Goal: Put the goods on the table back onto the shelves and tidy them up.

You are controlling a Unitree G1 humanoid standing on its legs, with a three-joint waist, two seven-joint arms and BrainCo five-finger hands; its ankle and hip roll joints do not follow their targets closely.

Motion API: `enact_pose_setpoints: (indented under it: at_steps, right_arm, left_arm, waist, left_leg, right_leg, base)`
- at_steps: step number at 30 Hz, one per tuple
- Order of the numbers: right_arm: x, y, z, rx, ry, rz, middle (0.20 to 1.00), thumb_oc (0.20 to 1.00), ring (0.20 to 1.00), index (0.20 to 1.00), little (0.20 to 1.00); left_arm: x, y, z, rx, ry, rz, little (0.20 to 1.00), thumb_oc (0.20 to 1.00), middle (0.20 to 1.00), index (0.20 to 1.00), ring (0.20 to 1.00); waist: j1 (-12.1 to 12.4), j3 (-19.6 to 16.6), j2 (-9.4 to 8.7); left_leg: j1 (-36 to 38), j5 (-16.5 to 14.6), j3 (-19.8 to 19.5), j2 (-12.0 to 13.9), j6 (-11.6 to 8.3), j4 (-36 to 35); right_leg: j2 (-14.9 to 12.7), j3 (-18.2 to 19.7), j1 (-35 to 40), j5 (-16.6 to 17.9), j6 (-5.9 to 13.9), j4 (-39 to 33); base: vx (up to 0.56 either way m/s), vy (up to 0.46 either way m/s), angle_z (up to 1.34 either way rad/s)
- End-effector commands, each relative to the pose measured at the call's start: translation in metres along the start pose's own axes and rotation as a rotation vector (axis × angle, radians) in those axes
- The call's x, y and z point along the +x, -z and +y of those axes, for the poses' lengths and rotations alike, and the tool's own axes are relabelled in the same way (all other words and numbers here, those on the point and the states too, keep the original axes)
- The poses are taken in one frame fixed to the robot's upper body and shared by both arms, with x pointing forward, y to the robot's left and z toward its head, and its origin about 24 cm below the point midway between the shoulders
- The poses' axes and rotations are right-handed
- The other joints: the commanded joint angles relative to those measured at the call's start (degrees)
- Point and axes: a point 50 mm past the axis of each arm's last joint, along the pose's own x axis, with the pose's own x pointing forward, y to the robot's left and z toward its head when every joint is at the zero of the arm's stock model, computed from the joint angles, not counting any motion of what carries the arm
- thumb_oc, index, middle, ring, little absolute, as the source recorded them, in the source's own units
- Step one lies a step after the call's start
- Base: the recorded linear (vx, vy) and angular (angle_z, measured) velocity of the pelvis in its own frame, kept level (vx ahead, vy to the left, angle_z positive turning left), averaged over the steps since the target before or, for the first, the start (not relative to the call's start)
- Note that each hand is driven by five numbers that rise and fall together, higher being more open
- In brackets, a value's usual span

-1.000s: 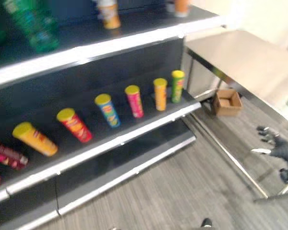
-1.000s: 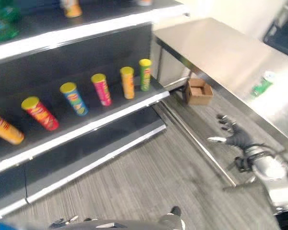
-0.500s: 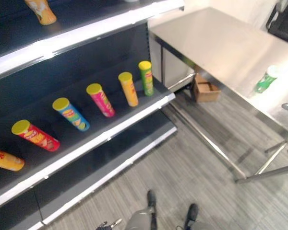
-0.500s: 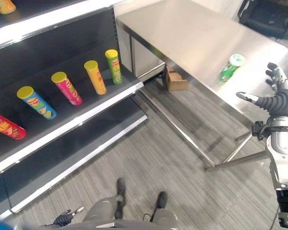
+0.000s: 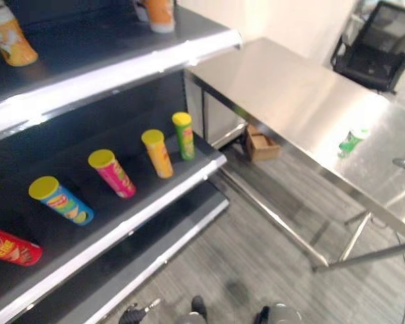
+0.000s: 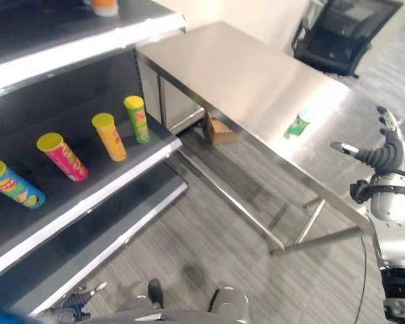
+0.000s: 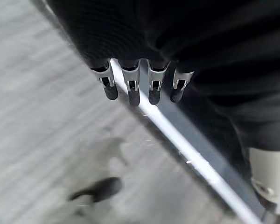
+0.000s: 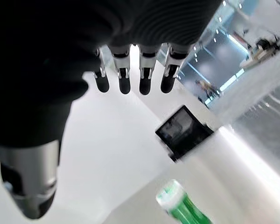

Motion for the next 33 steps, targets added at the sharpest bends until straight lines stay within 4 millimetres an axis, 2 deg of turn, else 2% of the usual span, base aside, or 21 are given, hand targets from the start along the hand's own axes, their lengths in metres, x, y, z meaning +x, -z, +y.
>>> enact_pose_setpoints:
  at_steps: [1, 2, 3, 5, 6, 10, 11, 13, 15, 16, 17, 18, 19, 20, 24, 33]
  right_arm:
    - [0.019, -0.015, -0.045, -0.040, 0.149, -0.055, 1.000, 1.000, 1.000, 1.000, 1.000]
    - [0.019, -0.015, -0.045, -0.040, 0.150, -0.055, 1.000, 1.000, 1.000, 1.000, 1.000]
    - [0.013, -0.005, -0.050, -0.057, 0.150, -0.014, 1.000, 1.000, 1.000, 1.000, 1.000]
    - [0.009, -0.001, -0.053, -0.078, 0.155, 0.004, 1.000, 1.000, 1.000, 1.000, 1.000]
    - [0.002, 0.005, -0.053, -0.076, 0.143, 0.025, 1.000, 1.000, 1.000, 1.000, 1.000]
    - [-0.003, 0.013, -0.054, -0.075, 0.119, 0.058, 1.000, 1.000, 1.000, 1.000, 1.000]
    - [-0.003, 0.013, -0.054, -0.075, 0.118, 0.058, 1.000, 1.000, 1.000, 1.000, 1.000]
    - [-0.005, 0.014, -0.047, -0.062, 0.077, 0.065, 1.000, 1.000, 1.000, 1.000, 1.000]
    - [-0.005, 0.012, -0.046, -0.025, 0.070, 0.054, 1.000, 1.000, 1.000, 1.000, 1.000]
    - [-0.006, 0.012, -0.047, -0.008, 0.071, 0.053, 1.000, 1.000, 1.000, 1.000, 1.000]
    - [-0.006, 0.012, -0.047, -0.008, 0.071, 0.053, 1.000, 1.000, 1.000, 1.000, 1.000]
    - [-0.006, 0.011, -0.047, 0.022, 0.066, 0.051, 1.000, 1.000, 1.000, 1.000, 1.000]
    - [-0.006, 0.011, -0.045, 0.034, 0.055, 0.053, 1.000, 1.000, 1.000, 1.000, 1.000]
    - [-0.006, 0.013, -0.043, 0.040, 0.046, 0.061, 1.000, 1.000, 1.000, 1.000, 1.000]
    - [-0.010, 0.023, -0.032, 0.001, -0.039, 0.111, 1.000, 1.000, 1.000, 1.000, 1.000]
    - [-0.014, 0.039, -0.019, -0.195, -0.156, 0.168, 1.000, 1.000, 1.000, 1.000, 1.000]
  left_arm:
    - [-0.001, 0.011, 0.010, 0.065, -0.023, 0.037, 1.000, 1.000, 1.000, 1.000, 1.000]
    - [-0.001, 0.011, 0.009, 0.066, -0.023, 0.037, 1.000, 1.000, 1.000, 1.000, 1.000]
    - [-0.001, 0.010, 0.013, 0.076, -0.032, 0.037, 1.000, 1.000, 1.000, 1.000, 1.000]
    - [-0.001, 0.012, 0.016, 0.083, -0.037, 0.046, 1.000, 1.000, 1.000, 1.000, 1.000]
    - [0.000, 0.009, 0.017, 0.075, -0.042, 0.038, 1.000, 1.000, 1.000, 1.000, 1.000]
    - [0.000, 0.009, 0.015, 0.034, -0.036, 0.037, 1.000, 1.000, 1.000, 1.000, 1.000]
    - [0.000, 0.009, 0.015, 0.034, -0.035, 0.037, 1.000, 1.000, 1.000, 1.000, 1.000]
    - [-0.001, 0.015, 0.011, 0.024, -0.022, 0.062, 1.000, 1.000, 1.000, 1.000, 1.000]
    - [-0.001, 0.015, 0.007, 0.027, -0.011, 0.069, 1.000, 1.000, 1.000, 1.000, 1.000]
    - [-0.001, 0.014, 0.005, 0.030, -0.007, 0.065, 1.000, 1.000, 1.000, 1.000, 1.000]
    - [-0.001, 0.014, 0.005, 0.030, -0.007, 0.065, 1.000, 1.000, 1.000, 1.000, 1.000]
    - [0.000, 0.008, 0.002, 0.033, 0.002, 0.050, 1.000, 1.000, 1.000, 1.000, 1.000]
    - [0.000, 0.008, 0.002, 0.035, 0.007, 0.047, 1.000, 1.000, 1.000, 1.000, 1.000]
    - [-0.001, 0.011, 0.001, 0.040, 0.012, 0.055, 1.000, 1.000, 1.000, 1.000, 1.000]
    - [-0.002, 0.018, -0.002, 0.072, 0.027, 0.083, 1.000, 1.000, 1.000, 1.000, 1.000]
    - [-0.003, 0.022, 0.003, 0.091, 0.011, 0.086, 1.000, 1.000, 1.000, 1.000, 1.000]
  waist:
    - [-0.2, -1.6, 0.40]
    - [-0.1, -1.7, 0.37]
    - [-1.6, -1.6, -0.19]
    - [-1.6, -1.7, -0.73]
    - [-2.0, -1.7, -1.96]
    - [-2.6, -2.5, -2.02]
    - [-2.8, -2.5, -1.93]
    - [-3.0, -2.9, -1.41]
    - [-3.5, -2.7, -1.35]
    - [-4.1, -2.5, -1.45]
    - [-4.1, -2.5, -1.45]
    - [-5.2, -2.0, -1.48]
    - [-5.3, -1.9, -1.19]
    - [-5.3, -2.0, -0.89]
    - [-5.1, -3.1, 0.26]
    - [-4.3, -3.5, 0.56]
  left_leg:
    - [-3.3, -1.9, -3.7, 0.8, -4.42, 0.8]
    - [-3.6, -1.7, -3.6, 0.8, -4.38, 0.8]
    - [-2.4, -2.3, -6.0, 0.8, -4.91, 0.6]
    - [-1.7, -3.1, -6.4, 0.7, -5.27, 0.7]
    - [-1.4, -3.2, -8.4, 0.7, -5.90, 1.5]
    - [-2.0, -2.8, -10.8, 3.9, -8.25, 1.7]
    - [-2.1, -2.9, -10.9, 4.0, -8.33, 1.7]
    - [-2.5, -2.1, -11.2, 6.1, -9.76, 2.3]
    - [-3.8, -1.2, -10.3, 7.4, -10.54, 3.7]
    - [-4.9, -0.8, -8.6, 7.8, -10.43, 4.9]
    - [-4.9, -0.8, -8.6, 7.8, -10.42, 5.0]
    - [-5.9, 0.4, -2.0, 9.1, -9.79, 6.2]
    - [-5.7, 0.6, 0.6, 9.6, -9.72, 6.0]
    - [-5.4, 0.8, 1.3, 9.7, -9.67, 5.8]
    - [-3.5, 2.1, 2.4, 9.9, -9.85, 2.3]
    - [-1.8, 1.5, 2.0, 8.8, -9.66, 1.2]
  right_leg:
    - [2.4, 6.5, 1.4, 8.0, -0.30, -10.8]
    - [2.5, 6.6, 1.3, 8.4, -0.32, -11.2]
    - [3.3, 12.8, -0.6, 10.4, 0.53, -14.1]
    - [3.6, 13.3, -0.2, 10.4, 0.59, -15.6]
    - [4.3, 14.3, 0.7, 10.4, 1.04, -15.7]
    - [7.6, 12.1, 2.7, 8.9, 0.01, -17.9]
    - [7.7, 11.9, 2.9, 8.9, -0.05, -18.0]
    - [9.5, 10.2, 3.8, 7.3, -1.27, -18.4]
    - [10.1, 8.7, 4.6, 6.3, -1.97, -18.5]
    - [9.9, 7.6, 5.0, 6.0, -2.17, -18.5]
    - [9.9, 7.6, 5.0, 6.0, -2.17, -18.5]
    - [9.6, 5.8, 5.6, 5.7, -2.48, -18.5]
    - [9.9, 5.6, 5.7, 5.6, -2.63, -18.5]
    - [10.3, 5.7, 5.8, 5.5, -2.84, -18.5]
    - [10.8, 4.8, 6.5, 4.7, -3.02, -18.5]
    - [9.9, 4.4, 7.4, 4.7, -2.90, -18.3]
  base:
    - [0.13, -0.131, 0.67]
    - [0.21, -0.215, 0.81]
    - [0.23, -0.210, 0.93]
    - [0.21, -0.224, 0.94]
    - [0.13, -0.270, 0.77]
    - [0.11, -0.291, 0.59]
    - [0.09, -0.237, 0.45]
    - [0.08, -0.236, 0.48]
    - [0.02, -0.154, 0.52]
    - [-0.01, -0.081, 0.66]
    - [-0.06, -0.050, 0.64]
    - [-0.06, -0.020, 0.64]
    - [-0.06, -0.016, 0.44]
    - [0.00, 0.005, 0.51]
    - [0.03, 0.023, 0.02]
    - [0.01, 0.015, -0.01]
